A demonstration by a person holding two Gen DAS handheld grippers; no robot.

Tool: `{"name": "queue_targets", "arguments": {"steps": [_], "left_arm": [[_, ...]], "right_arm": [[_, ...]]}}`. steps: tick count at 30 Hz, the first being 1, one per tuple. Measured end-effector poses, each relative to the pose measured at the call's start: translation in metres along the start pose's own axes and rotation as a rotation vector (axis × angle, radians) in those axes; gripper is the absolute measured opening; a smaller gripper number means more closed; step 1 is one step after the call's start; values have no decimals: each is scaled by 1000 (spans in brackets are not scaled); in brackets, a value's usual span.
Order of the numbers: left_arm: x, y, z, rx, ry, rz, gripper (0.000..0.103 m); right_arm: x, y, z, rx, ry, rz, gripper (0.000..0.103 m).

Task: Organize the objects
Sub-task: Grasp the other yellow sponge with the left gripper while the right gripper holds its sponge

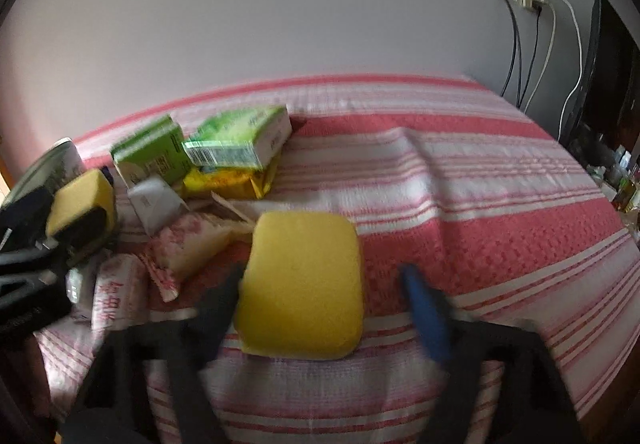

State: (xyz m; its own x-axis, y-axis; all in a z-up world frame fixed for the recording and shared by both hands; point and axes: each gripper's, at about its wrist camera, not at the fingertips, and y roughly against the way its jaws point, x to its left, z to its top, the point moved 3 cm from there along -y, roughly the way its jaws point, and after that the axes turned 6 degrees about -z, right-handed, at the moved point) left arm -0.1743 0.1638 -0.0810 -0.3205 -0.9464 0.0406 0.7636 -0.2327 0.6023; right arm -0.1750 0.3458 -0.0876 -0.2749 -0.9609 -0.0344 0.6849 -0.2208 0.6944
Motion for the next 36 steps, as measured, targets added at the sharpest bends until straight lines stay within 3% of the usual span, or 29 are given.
{"name": "queue_targets", "arguments": {"steps": [1, 4, 9, 27, 36], "left_arm": [[1, -2, 0, 10, 5, -11, 101], [3, -9, -1, 38, 28, -36, 82], [3, -7, -1, 22, 35, -47, 78], [7, 14, 3, -104, 49, -37, 76], [8, 25, 3, -162, 43, -23, 76]], "right_arm": [[1, 0, -1, 2, 6, -3, 61], [2, 0, -2, 0, 17, -5, 57], [2, 1, -3, -5, 15, -7, 56], [-1, 18, -1, -130, 13, -13, 56], [0, 34, -4, -232, 3, -16, 56]]}}
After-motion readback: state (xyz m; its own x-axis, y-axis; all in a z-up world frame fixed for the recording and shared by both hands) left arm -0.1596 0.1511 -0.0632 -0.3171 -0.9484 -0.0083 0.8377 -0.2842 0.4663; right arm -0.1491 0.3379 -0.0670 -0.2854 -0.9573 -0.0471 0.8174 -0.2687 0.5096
